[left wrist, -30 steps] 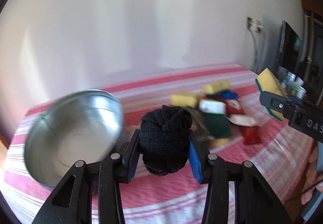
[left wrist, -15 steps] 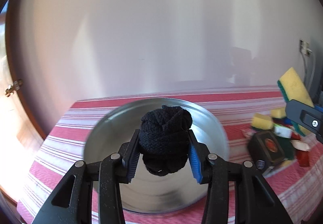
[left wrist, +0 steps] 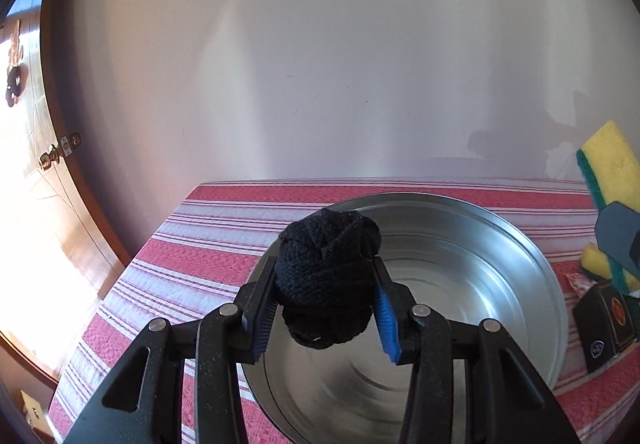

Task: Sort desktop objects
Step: 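Carry the ball and sponge over the silver tin and open both grippers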

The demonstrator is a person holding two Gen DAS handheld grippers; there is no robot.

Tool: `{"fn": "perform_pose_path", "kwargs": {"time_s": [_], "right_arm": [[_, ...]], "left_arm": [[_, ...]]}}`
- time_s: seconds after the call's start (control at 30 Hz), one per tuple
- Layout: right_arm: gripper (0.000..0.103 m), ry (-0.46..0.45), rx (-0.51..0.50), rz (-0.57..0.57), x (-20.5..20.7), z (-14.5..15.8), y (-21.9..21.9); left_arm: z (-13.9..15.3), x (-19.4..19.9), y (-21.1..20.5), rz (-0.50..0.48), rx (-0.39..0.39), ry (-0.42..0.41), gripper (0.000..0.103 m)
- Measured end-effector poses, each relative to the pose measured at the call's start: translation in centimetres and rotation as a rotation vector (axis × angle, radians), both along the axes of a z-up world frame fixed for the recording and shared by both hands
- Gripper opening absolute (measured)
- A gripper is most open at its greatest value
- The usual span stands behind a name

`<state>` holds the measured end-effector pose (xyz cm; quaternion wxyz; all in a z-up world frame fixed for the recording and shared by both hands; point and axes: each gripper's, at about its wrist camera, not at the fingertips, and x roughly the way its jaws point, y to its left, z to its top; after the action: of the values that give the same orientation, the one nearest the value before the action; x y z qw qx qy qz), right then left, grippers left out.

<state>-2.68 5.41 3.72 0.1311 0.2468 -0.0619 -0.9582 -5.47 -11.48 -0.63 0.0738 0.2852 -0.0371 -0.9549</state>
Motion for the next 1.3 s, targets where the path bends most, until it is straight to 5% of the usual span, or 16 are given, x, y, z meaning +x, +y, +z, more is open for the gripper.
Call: {"fn": "perform_pose_path", "kwargs": {"time_s": [0.7,0.8,0.9,1.07,1.3], "right_arm": [[0.061,-0.164,0.059,-0.006,-7.4,-5.2,-1.4],[0.066,-0.157,0.07,0.0,-7.6,-5.7,-1.8],[0.091,-0.12,0.061,-0.014,-7.2,-5.6,-1.6],[0.093,-0.057,0.057,-0.047,-6.1,-4.3,-1.0],[0.096,-0.023,0.036,-0.094,-5.3,-4.1,-0.5]], "left_arm": [[-2.6,-5.2,-1.1,0.077,-0.042,-0.125,0.046],[-3.0,-5.4,-0.9,0.091,-0.061,-0.141,0.047],[-3.2,-5.4,-1.0,0.095,-0.07,-0.142,0.047],[-2.8,-4.8,-0.6,0.118,-0.108,-0.1,0.073],[-2.4,-3.9,0.1,0.115,-0.132,-0.073,0.073]]}}
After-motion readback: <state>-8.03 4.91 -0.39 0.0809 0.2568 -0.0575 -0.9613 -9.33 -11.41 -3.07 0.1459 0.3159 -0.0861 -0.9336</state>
